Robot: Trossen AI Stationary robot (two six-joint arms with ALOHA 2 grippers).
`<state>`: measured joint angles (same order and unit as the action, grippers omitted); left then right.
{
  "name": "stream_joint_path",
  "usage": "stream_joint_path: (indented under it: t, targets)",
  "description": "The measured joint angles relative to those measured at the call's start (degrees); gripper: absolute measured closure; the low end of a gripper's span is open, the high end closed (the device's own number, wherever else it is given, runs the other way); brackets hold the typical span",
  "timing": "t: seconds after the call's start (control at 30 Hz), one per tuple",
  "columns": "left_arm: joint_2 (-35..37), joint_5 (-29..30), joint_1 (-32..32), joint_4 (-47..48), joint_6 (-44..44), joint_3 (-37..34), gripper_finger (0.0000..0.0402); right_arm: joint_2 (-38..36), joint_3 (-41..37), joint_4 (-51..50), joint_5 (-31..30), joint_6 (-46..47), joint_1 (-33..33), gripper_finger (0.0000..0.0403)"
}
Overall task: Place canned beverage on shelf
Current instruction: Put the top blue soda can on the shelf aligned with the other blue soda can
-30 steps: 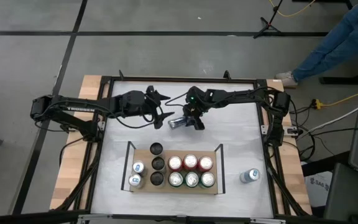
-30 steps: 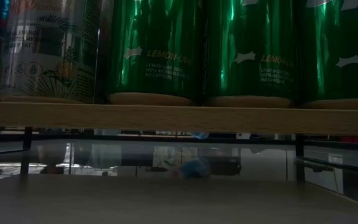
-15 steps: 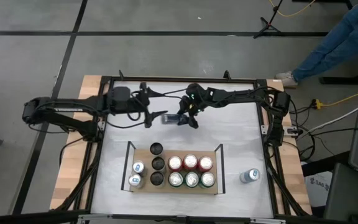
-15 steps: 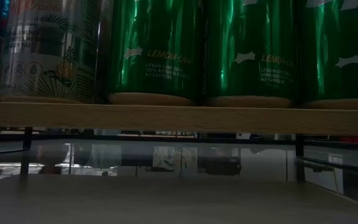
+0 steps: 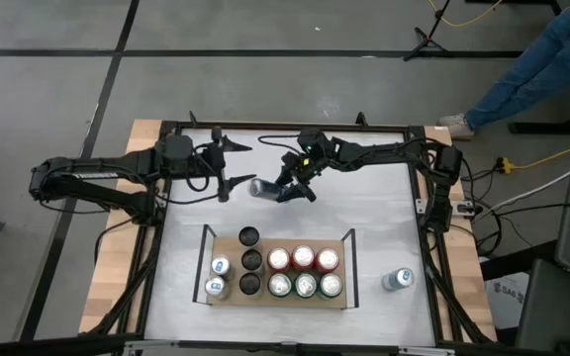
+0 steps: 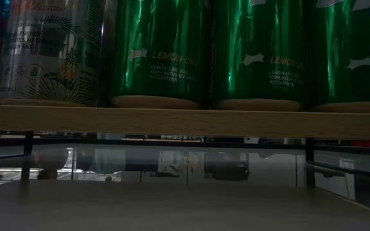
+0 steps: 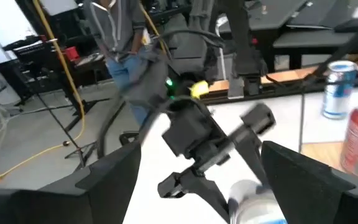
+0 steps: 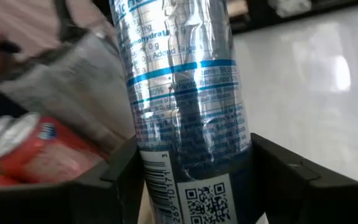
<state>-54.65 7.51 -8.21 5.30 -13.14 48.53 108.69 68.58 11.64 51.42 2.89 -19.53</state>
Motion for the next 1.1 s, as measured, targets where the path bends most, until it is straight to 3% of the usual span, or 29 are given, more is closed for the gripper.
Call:
stream_joint_path:
  t: [0.3,0.47,0.87,1.1]
  targets:
    - [0.0,-10.4,0.0,0.35,-0.98,0.0,0.0079,-0.01,0.02,9.58,13.36,4.93,0.02,0.0172]
    - [0.0,-12.6,-0.02,0.31,-0.95,0.0,0.0078,-0.01,0.02,11.44,18.07,5.76,0.02,0.0172]
    - [-1.31,-13.23,2.04,0.07,-0.95,-0.09,0.0078,-0.07,0.04,11.73,23.15,5.75,0.03,0.0172]
    - [-2.53,-13.21,4.2,-3.0,-0.97,-0.04,0.0079,-0.07,0.04,12.54,23.19,5.75,0.04,0.0172]
